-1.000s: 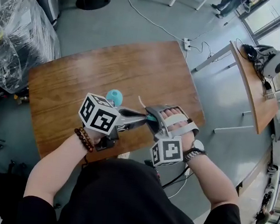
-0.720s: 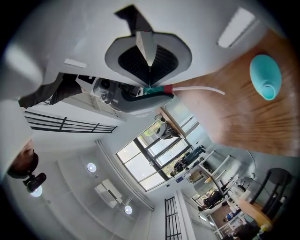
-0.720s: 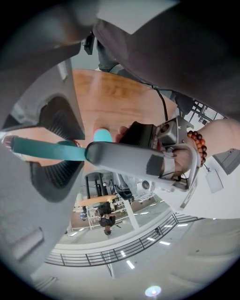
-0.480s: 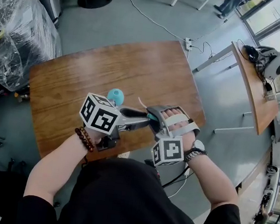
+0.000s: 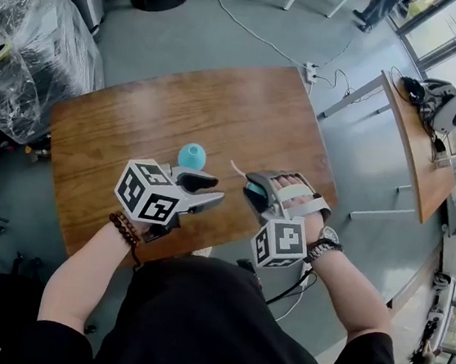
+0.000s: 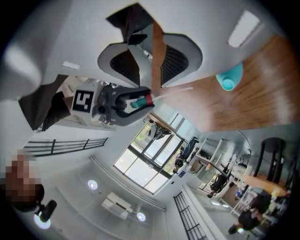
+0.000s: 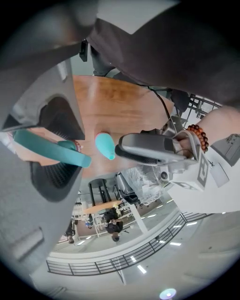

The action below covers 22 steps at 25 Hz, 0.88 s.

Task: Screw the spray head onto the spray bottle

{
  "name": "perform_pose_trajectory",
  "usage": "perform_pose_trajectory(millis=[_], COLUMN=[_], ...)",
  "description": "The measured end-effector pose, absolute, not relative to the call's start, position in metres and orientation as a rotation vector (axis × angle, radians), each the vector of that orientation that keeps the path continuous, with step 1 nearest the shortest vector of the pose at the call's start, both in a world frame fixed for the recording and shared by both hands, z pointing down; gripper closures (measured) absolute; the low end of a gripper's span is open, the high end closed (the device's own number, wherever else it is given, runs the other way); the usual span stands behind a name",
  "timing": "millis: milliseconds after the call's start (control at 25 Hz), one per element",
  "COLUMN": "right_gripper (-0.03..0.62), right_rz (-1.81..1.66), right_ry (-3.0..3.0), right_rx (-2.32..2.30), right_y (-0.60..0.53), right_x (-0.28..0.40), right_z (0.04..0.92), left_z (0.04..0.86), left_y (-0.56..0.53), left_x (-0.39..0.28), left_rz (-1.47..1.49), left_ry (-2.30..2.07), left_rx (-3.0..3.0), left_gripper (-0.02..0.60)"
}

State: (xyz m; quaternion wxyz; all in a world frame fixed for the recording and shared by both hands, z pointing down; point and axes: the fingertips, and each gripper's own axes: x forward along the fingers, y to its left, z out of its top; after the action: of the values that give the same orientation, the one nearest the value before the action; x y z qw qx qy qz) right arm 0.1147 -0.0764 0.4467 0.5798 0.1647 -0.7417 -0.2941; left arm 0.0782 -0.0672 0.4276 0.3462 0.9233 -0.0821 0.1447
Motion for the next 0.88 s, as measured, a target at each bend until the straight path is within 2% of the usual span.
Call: perform_pose_trajectory(millis=[480,720,880], right_gripper=[0.467,0.467,0.467], right_rz=[-0.583,-0.540,-0.524], right_ry=[-1.806,-1.846,-1.872], right_rx=[0.372,0.369,0.367], right_y=[-0.083,-0.085,-0.085], right_x=[0.106,0.094,0.086], right_z=[0.437,0.424,0.411], left_z=[0.500,0.525,0.544], left_y=[-0.094,-0.114,-0.123], left_x=[0.028,0.015,0.011], left_rz=[0.769,0.857,0.897], left_ry=[-0.632,-0.778,-0.837], left_rx=[2.540,2.579,2.579], left_gripper=[0.405,0.342,0.276])
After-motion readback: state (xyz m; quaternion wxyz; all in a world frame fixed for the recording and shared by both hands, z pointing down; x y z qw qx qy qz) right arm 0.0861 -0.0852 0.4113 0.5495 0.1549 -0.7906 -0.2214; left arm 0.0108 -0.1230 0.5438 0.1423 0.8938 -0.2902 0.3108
